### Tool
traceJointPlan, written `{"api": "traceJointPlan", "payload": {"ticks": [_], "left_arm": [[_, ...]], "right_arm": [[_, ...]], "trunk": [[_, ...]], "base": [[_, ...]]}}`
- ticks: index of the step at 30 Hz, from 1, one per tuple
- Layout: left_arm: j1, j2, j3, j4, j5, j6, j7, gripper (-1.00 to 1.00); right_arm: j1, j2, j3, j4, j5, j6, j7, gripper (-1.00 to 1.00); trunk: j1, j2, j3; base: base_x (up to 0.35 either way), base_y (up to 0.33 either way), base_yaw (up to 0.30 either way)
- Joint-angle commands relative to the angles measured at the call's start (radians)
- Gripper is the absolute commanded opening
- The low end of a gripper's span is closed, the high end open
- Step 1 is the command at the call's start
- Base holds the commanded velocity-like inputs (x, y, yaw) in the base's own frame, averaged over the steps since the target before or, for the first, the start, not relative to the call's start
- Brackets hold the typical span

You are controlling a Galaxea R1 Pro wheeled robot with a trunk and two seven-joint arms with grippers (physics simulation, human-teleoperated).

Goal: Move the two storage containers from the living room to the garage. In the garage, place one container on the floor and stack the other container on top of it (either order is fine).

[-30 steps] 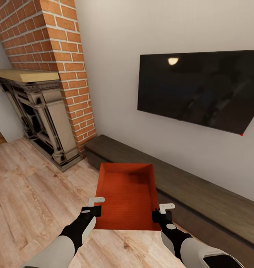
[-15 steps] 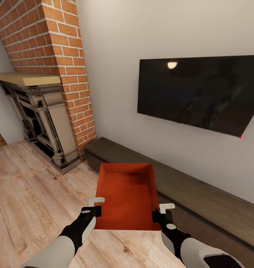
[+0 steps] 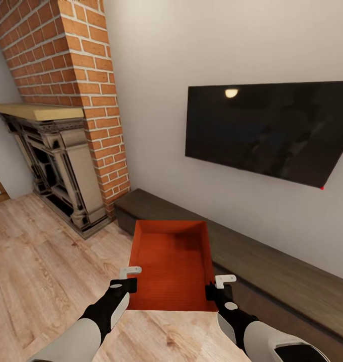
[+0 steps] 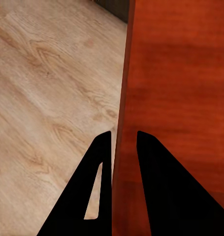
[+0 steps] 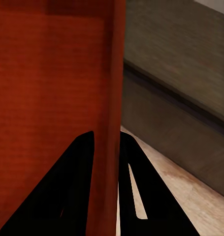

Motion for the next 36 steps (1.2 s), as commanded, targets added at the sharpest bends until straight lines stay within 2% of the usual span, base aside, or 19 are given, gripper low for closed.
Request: {"api": "traceJointPlan", "payload": {"ticks": [1,36], "left_arm": [[0.000,0.000,0.010,-0.005,-0.022,-0.067,0.015,-1.00],[0.000,0.000,0.010,0.003,-0.022,-0.067,0.014,-1.00]], "right_arm": [[0.000,0.009,-0.043,0.002,0.002,-0.001,-0.004,-1.00],[0.000,0.009,-0.043,0.002,0.003,-0.001,-0.004,-1.00]], "trunk": [[0.000,-0.001,0.000],[0.000,-0.001,0.056]], "base": [[0.000,0.000,0.000],[0.000,0.000,0.000]]}}
